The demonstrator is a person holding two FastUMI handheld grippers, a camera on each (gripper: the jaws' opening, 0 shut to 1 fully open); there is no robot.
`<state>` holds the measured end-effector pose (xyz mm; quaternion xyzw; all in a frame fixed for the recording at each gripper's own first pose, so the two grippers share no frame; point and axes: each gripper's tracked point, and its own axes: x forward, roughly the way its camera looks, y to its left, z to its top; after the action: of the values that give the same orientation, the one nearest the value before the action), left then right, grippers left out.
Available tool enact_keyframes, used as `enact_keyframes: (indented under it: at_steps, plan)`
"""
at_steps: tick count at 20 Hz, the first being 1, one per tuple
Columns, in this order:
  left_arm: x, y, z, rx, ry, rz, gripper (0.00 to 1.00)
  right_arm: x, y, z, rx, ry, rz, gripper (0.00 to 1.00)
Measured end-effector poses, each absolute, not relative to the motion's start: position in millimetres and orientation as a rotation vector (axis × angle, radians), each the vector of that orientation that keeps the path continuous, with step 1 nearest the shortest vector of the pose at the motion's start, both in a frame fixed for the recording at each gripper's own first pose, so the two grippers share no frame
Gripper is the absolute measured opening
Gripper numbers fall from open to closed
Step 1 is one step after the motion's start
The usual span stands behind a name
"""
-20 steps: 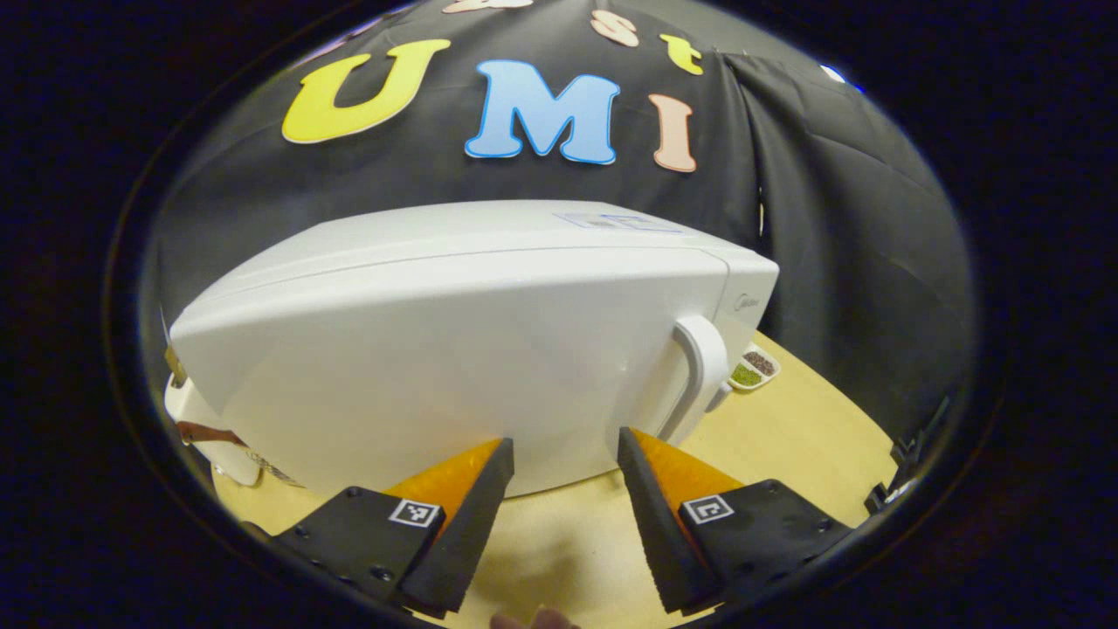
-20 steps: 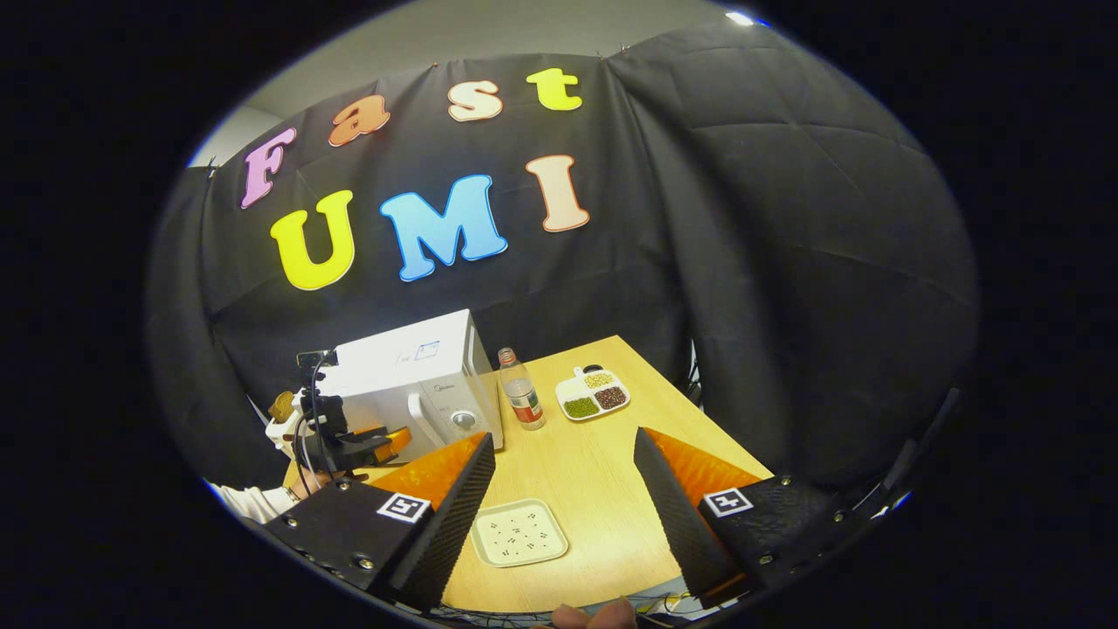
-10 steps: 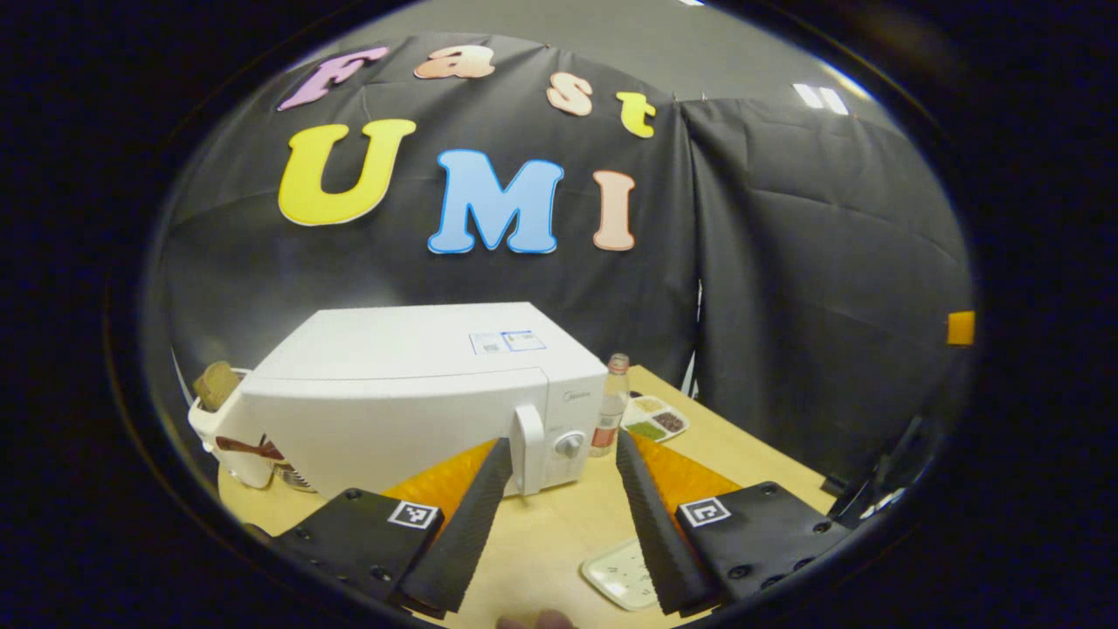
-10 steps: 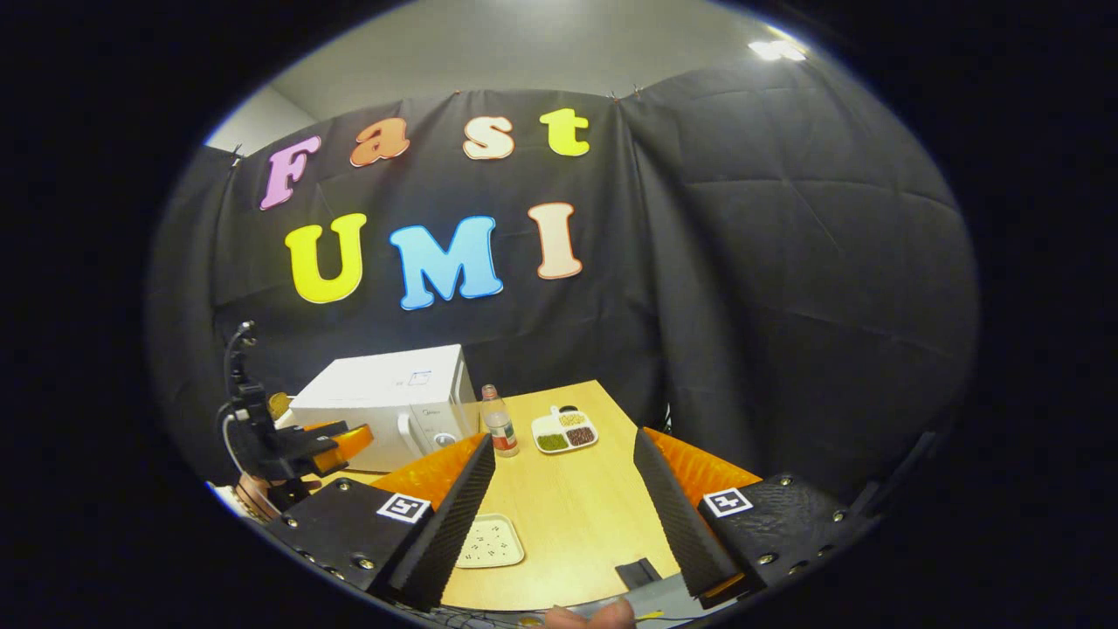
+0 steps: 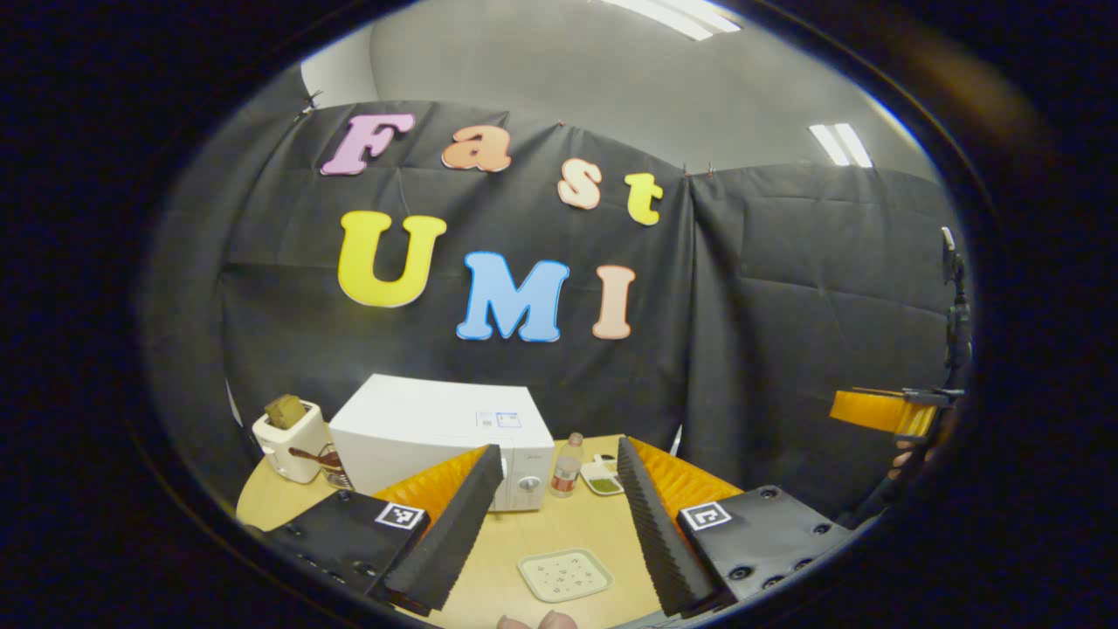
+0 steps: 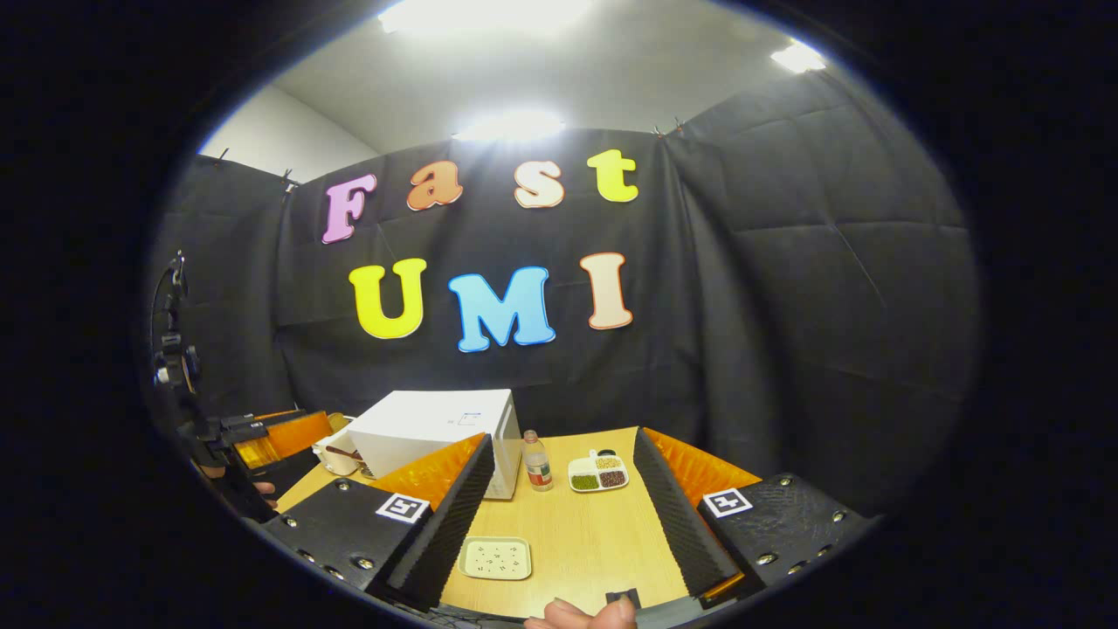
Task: Open the microwave oven with the left hand, put the food in, and close the microwave oven.
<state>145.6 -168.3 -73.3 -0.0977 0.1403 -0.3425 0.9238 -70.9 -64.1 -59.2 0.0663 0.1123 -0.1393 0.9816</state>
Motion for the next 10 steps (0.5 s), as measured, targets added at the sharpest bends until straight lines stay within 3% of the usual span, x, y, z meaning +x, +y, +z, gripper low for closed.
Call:
enact_keyframes:
  at_steps: [2, 3, 4, 10]
  plan:
    - [115, -162, -35, -0.217, 0.246, -0.669, 0.91, -79, -77, -40, 0.069, 0.182, -0.267, 0.98]
    - [101, -154, -17, -0.212, 0.222, -0.645, 0.87, -83, -84, -30, 0.027, 0.16, -0.268, 0.98]
    - [89, -145, -5, -0.197, 0.199, -0.62, 0.91, -87, -86, -23, 0.002, 0.144, -0.261, 0.98]
    - [66, -93, 61, -0.126, 0.057, -0.483, 0.92, -84, -68, 3, 0.128, 0.111, -0.211, 0.98]
